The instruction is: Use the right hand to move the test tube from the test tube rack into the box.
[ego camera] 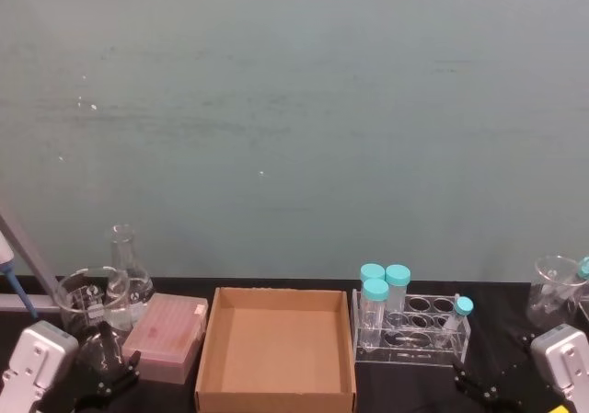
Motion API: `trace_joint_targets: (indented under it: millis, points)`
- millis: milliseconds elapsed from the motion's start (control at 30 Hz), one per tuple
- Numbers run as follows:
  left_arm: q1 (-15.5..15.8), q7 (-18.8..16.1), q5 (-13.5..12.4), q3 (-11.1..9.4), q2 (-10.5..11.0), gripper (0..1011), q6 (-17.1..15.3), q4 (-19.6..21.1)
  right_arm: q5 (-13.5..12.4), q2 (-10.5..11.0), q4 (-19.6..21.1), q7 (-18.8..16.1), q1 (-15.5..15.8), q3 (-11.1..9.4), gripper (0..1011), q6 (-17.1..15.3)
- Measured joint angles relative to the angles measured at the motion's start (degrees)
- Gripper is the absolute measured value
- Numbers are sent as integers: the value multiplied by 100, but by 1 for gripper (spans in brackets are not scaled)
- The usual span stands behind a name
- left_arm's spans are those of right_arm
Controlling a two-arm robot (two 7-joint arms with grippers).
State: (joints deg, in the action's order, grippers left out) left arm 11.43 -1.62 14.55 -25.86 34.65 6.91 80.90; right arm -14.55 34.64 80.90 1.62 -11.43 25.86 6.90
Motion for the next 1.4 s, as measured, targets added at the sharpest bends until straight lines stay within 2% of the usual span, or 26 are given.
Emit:
trace_joint_targets:
  millis: [1400]
  points:
    - [0, 0, 0, 0, 0, 1000, 0, 0, 0, 0, 0, 0, 0, 0, 1000, 0]
